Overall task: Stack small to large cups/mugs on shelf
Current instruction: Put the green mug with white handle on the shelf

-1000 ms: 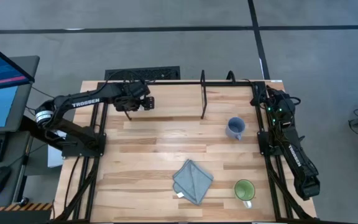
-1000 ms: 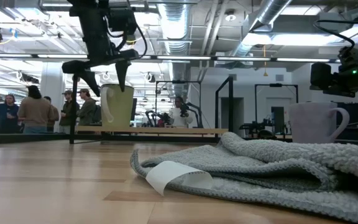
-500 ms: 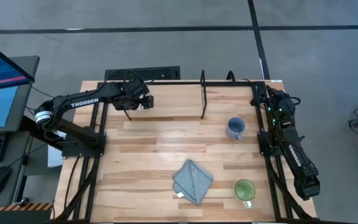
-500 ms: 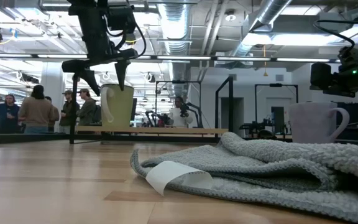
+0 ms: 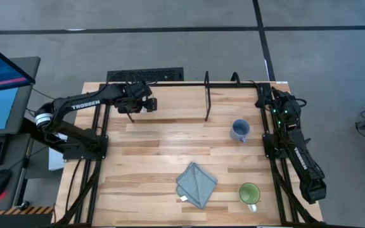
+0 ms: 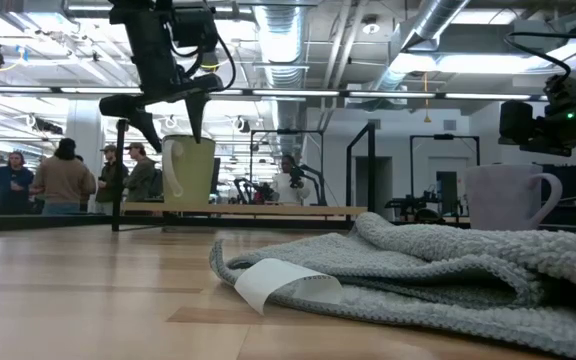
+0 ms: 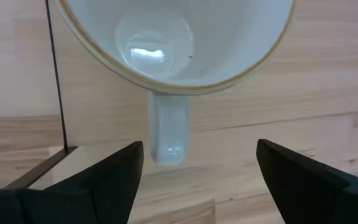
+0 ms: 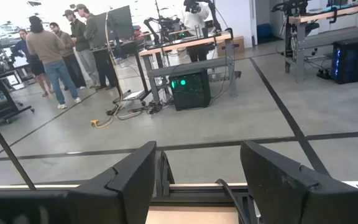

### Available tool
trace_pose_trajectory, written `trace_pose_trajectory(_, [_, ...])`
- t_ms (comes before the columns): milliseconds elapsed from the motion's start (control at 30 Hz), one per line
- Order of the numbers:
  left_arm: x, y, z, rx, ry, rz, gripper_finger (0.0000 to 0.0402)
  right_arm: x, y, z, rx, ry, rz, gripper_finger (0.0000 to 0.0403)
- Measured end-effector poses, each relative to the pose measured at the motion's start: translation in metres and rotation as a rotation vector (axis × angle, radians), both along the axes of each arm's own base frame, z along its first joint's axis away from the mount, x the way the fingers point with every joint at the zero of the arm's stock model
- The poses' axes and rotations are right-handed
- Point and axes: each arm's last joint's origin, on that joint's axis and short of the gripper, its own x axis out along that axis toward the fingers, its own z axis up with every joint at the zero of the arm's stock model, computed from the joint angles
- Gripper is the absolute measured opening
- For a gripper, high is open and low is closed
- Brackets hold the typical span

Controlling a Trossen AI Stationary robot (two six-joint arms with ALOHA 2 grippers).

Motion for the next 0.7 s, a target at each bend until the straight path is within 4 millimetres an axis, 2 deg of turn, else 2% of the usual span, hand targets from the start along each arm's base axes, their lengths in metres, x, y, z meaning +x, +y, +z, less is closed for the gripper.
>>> trace_pose_trajectory(133, [-0.003, 0.000, 0.010, 0.030, -0.007, 0.012, 0.0304, 0.000, 0.000, 0.000, 0.000, 0.000, 0.000, 0.0256])
trace_pose_trajectory(433, [-0.004, -0.008, 0.060, 0.127, 0.002, 0.015, 0.0304, 0.000, 0.000, 0.000, -0.001, 0.004, 0.000, 0.0256])
trace_pose_trajectory(700, [-0.004, -0.032, 0.098, 0.371, 0.049, -0.119, 0.0304, 0.000, 0.000, 0.000, -0.001, 0.008, 0.001, 0.0256])
